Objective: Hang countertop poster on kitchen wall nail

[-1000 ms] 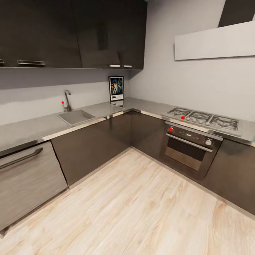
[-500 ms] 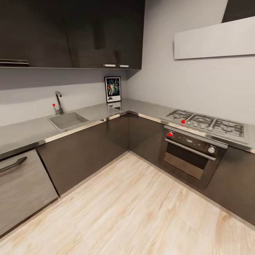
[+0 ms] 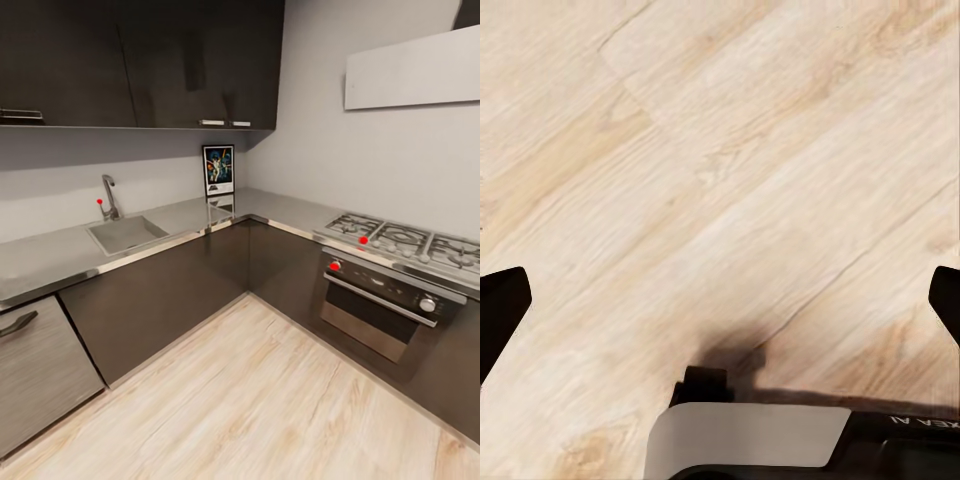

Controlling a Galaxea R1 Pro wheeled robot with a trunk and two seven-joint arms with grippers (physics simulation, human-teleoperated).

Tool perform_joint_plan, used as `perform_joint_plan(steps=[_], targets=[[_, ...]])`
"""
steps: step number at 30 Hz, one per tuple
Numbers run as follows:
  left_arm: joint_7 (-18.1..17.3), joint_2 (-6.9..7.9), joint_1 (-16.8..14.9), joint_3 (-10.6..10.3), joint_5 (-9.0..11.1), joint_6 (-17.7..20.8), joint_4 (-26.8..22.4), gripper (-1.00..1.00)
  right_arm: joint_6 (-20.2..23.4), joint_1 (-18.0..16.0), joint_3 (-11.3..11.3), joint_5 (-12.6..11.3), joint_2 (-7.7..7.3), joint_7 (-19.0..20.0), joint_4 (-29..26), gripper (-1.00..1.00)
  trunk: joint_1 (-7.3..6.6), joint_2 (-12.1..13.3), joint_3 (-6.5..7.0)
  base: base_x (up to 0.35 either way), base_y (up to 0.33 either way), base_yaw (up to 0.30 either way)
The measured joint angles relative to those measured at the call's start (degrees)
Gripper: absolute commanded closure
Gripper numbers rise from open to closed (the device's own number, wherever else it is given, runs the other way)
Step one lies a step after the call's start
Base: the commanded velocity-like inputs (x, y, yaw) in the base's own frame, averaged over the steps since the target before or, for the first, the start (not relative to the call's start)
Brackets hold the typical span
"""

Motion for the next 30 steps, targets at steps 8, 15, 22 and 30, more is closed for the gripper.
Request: perform_joint_plan(steps=[8,15,22,30], targets=[[0.0,0.0,0.0,0.0,0.02,0.0,0.0,-1.0,0.0,-0.05,0.0,0.0,0.0,0.0,-0.07,-1.0,0.0,0.0,0.0,0.338,0.0,0.076],[0.0,0.01,0.0,0.0,0.02,0.0,0.0,-1.0,0.0,-0.04,-0.05,0.0,-0.01,0.0,-0.17,-1.0,0.0,0.0,0.0,0.338,0.0,0.004],[0.0,0.07,0.0,0.03,-0.01,0.0,0.0,-1.0,0.0,-0.01,0.0,-0.01,-0.01,0.02,-0.15,-1.0,0.0,0.0,0.0,0.338,0.0,-0.054],[0.0,0.08,0.0,0.05,-0.01,0.0,0.0,-1.0,0.0,-0.02,0.0,0.0,-0.01,0.02,-0.17,-1.0,0.0,0.0,0.0,0.338,0.0,-0.133]])
